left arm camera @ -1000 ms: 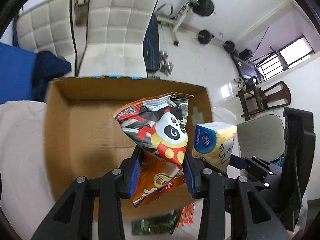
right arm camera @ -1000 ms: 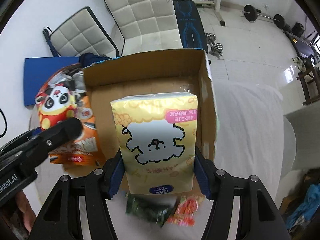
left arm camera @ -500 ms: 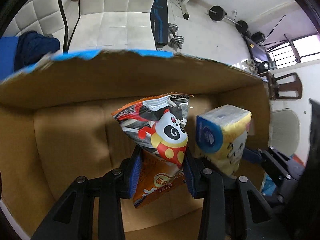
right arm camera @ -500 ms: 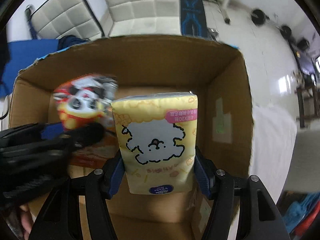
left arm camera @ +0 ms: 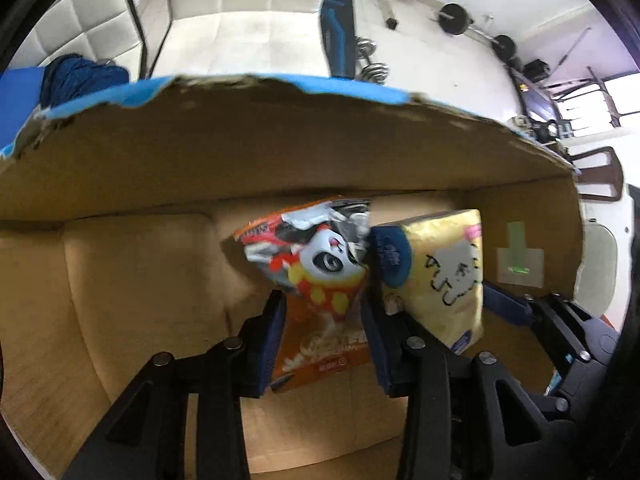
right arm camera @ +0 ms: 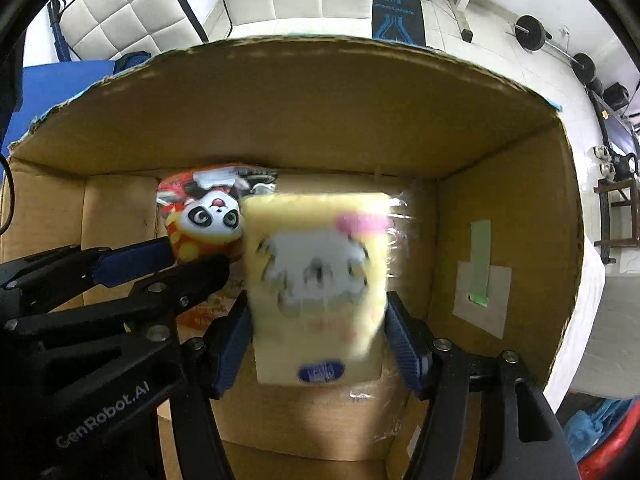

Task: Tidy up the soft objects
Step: 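Carry both held packets into the cardboard box and open both tools, then withdraw both tools from the box back toward the remaining packets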

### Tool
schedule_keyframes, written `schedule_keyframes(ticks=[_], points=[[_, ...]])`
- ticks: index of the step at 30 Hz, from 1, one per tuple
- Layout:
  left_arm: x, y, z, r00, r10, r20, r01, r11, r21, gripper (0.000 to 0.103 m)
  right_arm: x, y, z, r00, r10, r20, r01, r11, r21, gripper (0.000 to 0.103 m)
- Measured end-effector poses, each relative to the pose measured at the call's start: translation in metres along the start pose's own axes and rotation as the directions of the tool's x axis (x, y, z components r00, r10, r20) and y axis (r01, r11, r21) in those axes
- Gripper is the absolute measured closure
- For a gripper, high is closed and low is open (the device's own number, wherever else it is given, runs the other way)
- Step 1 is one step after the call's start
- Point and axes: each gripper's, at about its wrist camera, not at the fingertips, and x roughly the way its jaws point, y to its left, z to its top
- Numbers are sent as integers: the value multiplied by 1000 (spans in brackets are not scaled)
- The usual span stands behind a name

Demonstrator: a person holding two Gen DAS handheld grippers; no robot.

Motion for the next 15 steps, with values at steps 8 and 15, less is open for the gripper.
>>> schedule_keyframes(ticks=[8,15], points=[[-27,2,-14,993,109,51,-110,994,9,34,-12,4,-7,1000,3,23,-2,1000,-14,22],[-64,7,-45,973,176,148,-179,984,10,13,-36,0,-37,997,65,44,-66,998,25,0]])
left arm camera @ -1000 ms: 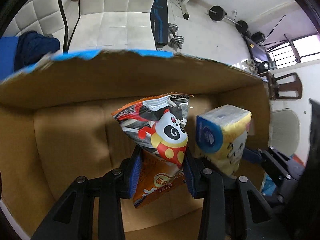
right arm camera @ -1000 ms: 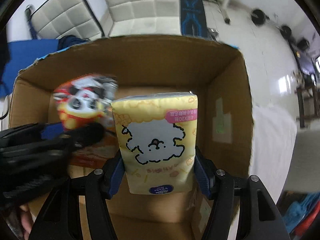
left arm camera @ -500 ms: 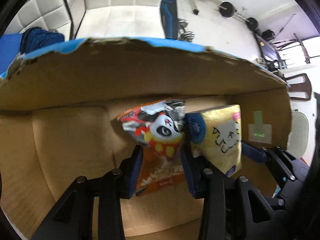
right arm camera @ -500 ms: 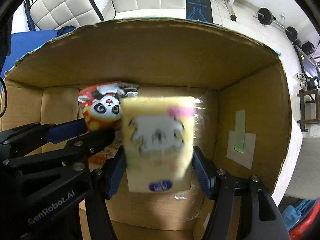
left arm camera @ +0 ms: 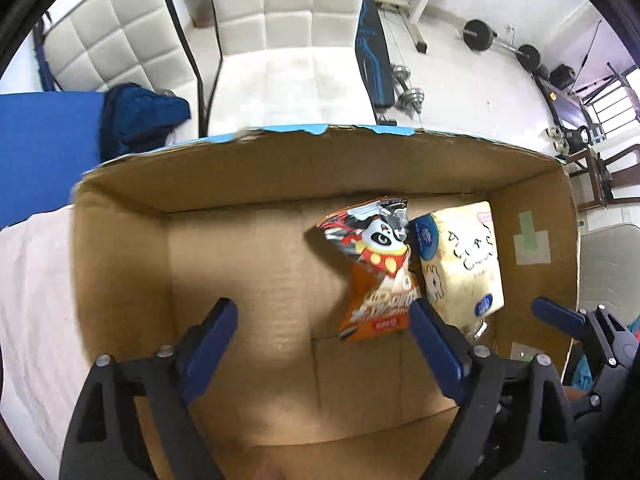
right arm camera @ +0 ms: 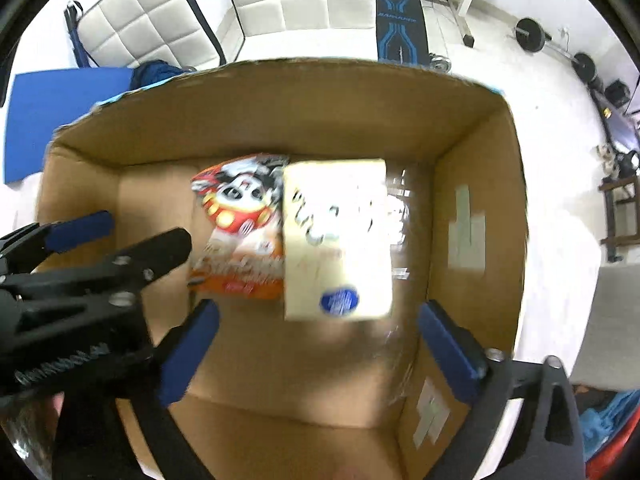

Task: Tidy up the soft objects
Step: 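Withdraw both tools from the box back toward the remaining packets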

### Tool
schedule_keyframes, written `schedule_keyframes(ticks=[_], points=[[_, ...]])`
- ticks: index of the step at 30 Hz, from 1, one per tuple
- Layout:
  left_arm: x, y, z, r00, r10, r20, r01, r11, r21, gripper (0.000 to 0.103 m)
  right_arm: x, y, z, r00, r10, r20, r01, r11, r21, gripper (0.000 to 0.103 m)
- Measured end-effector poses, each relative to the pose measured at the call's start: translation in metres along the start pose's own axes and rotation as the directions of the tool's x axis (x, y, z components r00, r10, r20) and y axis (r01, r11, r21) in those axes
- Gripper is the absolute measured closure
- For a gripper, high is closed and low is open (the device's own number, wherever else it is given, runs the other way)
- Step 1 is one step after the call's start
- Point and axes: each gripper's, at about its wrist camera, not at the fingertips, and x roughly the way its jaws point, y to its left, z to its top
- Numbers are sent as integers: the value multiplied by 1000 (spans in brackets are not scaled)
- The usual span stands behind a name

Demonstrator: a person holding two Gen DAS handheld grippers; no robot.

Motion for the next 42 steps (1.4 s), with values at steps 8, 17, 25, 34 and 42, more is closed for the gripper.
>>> schedule_keyframes(ticks=[8,17,25,34,42], points=[[-48,1,-32,988,34,153,-33,999,-14,0,-33,-1,-44,998,-14,56,12,999,38,0],[-103,-6,-71,960,81,267,-80,997,-14,0,-95,12,-89,982,-35,188,31,999,23,0],[-148,-3,-117,943,109,314,-102,994,-37,0,-138,23,-137,972,-12,237,4,999,33,0],[-196,5,-152,923,101,370,-100,995,-22,0,-169,32,-181,956,1,294,-23,997,70,0],[-155,24,-185,968,103,227,-90,994,-64,0,-147,-5,-211,974,13,227,-50,986,157,0]])
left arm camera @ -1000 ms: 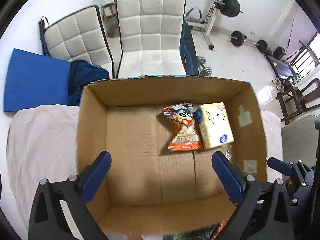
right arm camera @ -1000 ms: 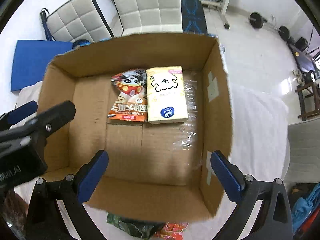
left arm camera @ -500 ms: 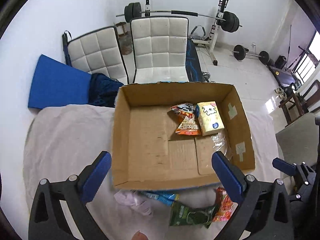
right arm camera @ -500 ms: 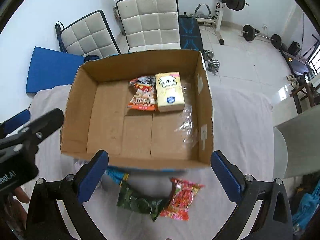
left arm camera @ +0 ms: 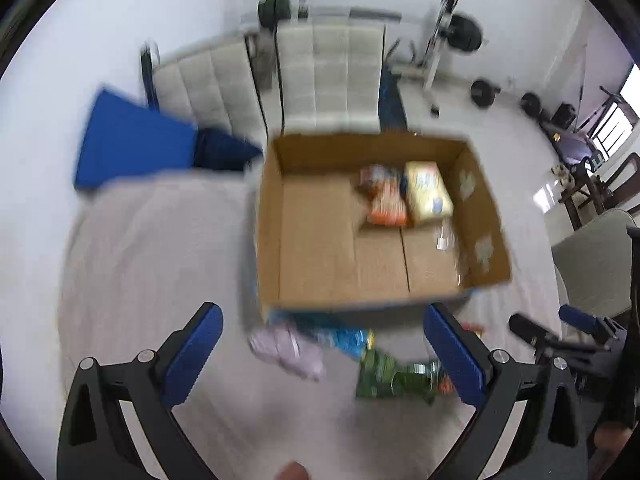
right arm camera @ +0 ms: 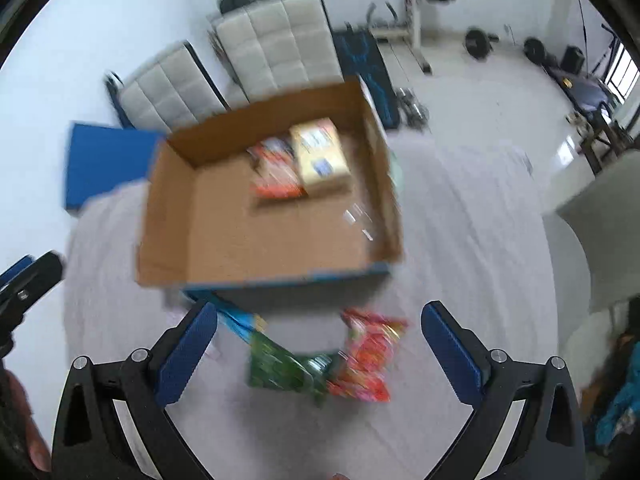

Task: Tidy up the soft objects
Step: 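Withdraw both tools from the box back toward the remaining packets, then grasp the green packet with the left tool while the right tool grasps the red floral packet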

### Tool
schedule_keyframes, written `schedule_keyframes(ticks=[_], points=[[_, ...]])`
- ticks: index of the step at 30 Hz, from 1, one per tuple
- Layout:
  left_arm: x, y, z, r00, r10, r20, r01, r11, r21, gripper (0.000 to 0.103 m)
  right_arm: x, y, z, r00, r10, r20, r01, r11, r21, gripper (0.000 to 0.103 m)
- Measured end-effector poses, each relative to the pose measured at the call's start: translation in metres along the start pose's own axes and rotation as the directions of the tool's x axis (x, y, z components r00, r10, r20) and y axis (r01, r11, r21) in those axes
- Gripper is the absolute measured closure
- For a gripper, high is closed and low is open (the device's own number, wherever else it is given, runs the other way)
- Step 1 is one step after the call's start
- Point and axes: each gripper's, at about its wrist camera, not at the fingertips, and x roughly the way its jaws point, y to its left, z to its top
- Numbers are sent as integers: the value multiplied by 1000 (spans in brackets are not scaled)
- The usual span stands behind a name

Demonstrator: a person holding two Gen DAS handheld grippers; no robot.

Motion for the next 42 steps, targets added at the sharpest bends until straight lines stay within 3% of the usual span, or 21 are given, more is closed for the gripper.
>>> schedule_keyframes(ticks=[2,3,6,7,9,10,12,17,19,21,24,26,28,29,31,34,36,38,40,42], points=[[34,6,-19,992,-62,-114,53,995,-82,0,19,-13,-10,998,-39,-49,39,999,11,0],[54,8,-30,977,-125,-174,103,986,-135,0,30,-19,-16,995,-48,-85,50,999,21,0],[110,8,-61,904,-296,-307,196,928,-316,1,69,-39,-34,981,-38,-192,55,995,82,0],[127,6,-72,877,-346,-335,208,899,-384,7,82,-45,-40,974,-25,-224,50,993,109,0],[153,1,-83,826,-433,-361,229,843,-487,8,102,-54,-50,966,0,-258,42,987,156,13],[165,-3,-88,805,-460,-376,219,818,-532,15,109,-58,-55,962,10,-275,41,983,178,19],[186,-10,-93,774,-499,-390,205,780,-591,16,125,-65,-63,951,25,-307,43,976,214,33],[225,-32,-94,742,-507,-439,118,743,-659,16,136,-76,-76,954,24,-299,51,969,241,33],[239,-38,-97,741,-482,-469,68,748,-661,16,137,-78,-79,954,21,-300,56,968,246,33],[246,-45,-100,744,-450,-493,44,770,-637,16,138,-81,-79,952,22,-304,59,966,252,33],[245,-60,-102,763,-382,-522,71,852,-519,28,139,-83,-79,949,17,-314,65,966,249,33],[235,-70,-102,792,-308,-527,99,917,-387,41,140,-84,-79,944,12,-329,70,969,236,33],[222,-84,-103,835,-163,-526,88,982,-165,43,145,-80,-80,937,21,-348,63,972,228,33],[217,-89,-105,852,-90,-516,68,996,-62,44,148,-79,-80,934,25,-357,60,972,227,33],[210,-96,-111,875,43,-483,20,992,124,45,157,-74,-79,926,34,-377,57,972,227,33],[207,-102,-117,887,154,-435,-30,960,279,45,172,-69,-74,915,49,-400,55,968,243,33],[209,-104,-117,886,164,-434,-32,955,296,45,181,-66,-72,911,78,-406,36,963,267,33],[211,-95,-115,881,129,-456,-23,973,231,44,189,-60,-71,904,85,-419,33,963,268,33],[216,-82,-111,871,50,-488,2,994,106,43,192,-52,-72,903,85,-421,22,969,245,45],[219,-64,-108,861,-60,-505,36,998,-56,41,191,-47,-74,900,80,-429,22,974,227,46]])
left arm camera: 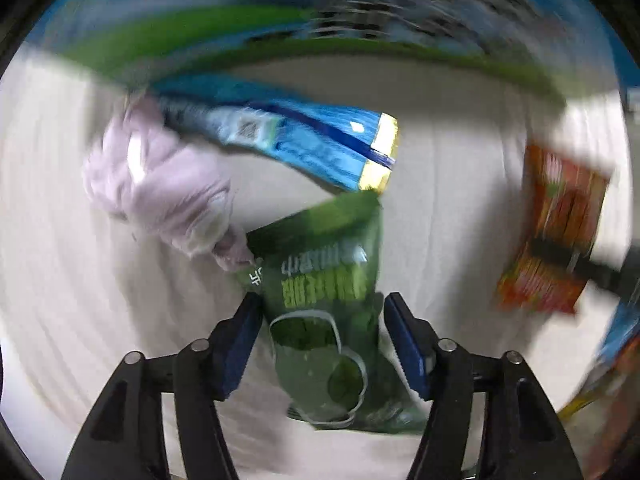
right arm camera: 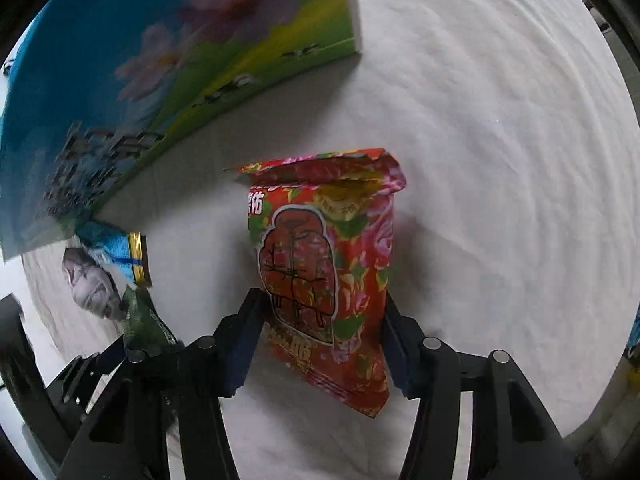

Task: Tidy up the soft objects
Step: 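Grasp the green packet with the left tool while the right tool grasps the red floral packet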

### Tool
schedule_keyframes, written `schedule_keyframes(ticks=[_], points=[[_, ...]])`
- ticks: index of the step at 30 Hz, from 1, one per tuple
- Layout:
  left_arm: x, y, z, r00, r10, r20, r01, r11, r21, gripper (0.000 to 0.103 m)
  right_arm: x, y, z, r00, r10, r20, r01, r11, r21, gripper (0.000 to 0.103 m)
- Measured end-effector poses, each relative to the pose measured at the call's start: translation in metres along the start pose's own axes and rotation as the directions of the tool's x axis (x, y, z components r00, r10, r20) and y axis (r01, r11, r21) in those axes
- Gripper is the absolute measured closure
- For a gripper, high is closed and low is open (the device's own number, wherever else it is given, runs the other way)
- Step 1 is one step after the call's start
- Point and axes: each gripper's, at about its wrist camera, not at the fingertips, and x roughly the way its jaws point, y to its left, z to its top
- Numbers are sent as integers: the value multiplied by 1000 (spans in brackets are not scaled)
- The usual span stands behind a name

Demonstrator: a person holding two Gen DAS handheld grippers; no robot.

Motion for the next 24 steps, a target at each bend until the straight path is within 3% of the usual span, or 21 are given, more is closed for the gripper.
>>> schedule_keyframes(ticks=[2,4,7,11,12,16,18,19,24], points=[[2,12,2,997,-72,-3,71,994,-84,41,4,3,-8,999,-5,-38,4,1000,-31,46],[6,17,3,995,-96,-2,95,988,-124,41,10,4,-18,996,-11,-83,5,997,-72,46],[7,13,-2,997,-75,22,77,994,-79,44,13,4,-31,992,-48,-120,34,993,-115,44],[9,-4,-26,999,-12,35,12,1000,17,51,0,8,-35,998,-58,-27,54,992,-116,21],[11,-13,-34,999,-5,37,3,999,34,52,-2,8,-34,999,-51,-13,50,993,-104,20],[27,-34,-56,999,46,25,-48,995,85,50,12,20,-28,995,-93,-38,90,992,-88,23],[30,-40,-60,998,52,33,-55,994,99,48,18,27,-27,988,-148,-42,142,984,-111,38],[31,-42,-61,997,61,44,-66,992,109,47,19,33,-29,985,-171,-37,164,976,-143,40],[45,-53,-78,994,76,73,-84,990,116,27,22,43,-47,983,-166,-75,147,967,-208,42]])
